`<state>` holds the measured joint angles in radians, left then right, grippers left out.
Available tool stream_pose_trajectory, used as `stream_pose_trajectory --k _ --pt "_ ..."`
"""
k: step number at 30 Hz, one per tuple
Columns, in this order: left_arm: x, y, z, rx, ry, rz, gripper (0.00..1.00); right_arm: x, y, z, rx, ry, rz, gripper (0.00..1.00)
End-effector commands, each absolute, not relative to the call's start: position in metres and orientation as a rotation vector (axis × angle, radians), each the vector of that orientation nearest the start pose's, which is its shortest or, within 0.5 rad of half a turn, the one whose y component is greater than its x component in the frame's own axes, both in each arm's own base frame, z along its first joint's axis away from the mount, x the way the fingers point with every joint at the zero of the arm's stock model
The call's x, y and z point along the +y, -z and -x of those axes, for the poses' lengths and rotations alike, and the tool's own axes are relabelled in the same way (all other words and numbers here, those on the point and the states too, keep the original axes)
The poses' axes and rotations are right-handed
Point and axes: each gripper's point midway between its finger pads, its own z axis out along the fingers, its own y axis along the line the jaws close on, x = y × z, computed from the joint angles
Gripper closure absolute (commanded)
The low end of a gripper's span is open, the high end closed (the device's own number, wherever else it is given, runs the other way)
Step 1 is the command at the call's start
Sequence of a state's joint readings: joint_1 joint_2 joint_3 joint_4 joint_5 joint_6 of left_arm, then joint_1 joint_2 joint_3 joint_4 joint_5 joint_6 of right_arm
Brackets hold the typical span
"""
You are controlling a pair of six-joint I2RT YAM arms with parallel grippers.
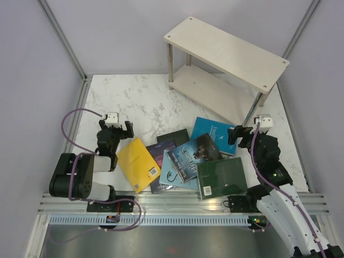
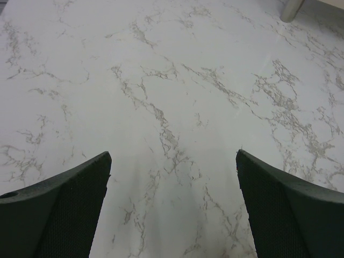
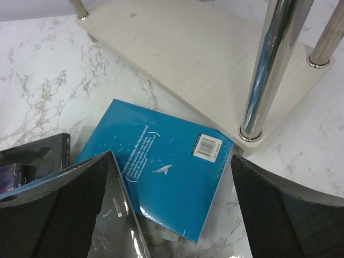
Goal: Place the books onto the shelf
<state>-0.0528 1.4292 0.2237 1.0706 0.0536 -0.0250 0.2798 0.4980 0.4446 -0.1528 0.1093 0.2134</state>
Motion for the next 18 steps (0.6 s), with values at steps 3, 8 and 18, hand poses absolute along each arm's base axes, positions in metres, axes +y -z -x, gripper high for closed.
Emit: stream_pose_trajectory --k 3,8,18 --pt "-0.009 -0.127 -0.373 1.688 -0.021 -0.005 0.0 0.065 -0.208 -0.261 1.796 -0.289 -0.081 0.02" --pt "-0.018 -0.136 -0.368 1.916 0.049 0.03 0.0 0.067 -0.205 -0.259 1.803 -0.308 -0.096 0.02" --pt "-0.053 -0.179 -0.324 2.132 0.382 0.311 0.0 0.109 -0.2 -0.243 2.049 -0.631 -0.278 0.02"
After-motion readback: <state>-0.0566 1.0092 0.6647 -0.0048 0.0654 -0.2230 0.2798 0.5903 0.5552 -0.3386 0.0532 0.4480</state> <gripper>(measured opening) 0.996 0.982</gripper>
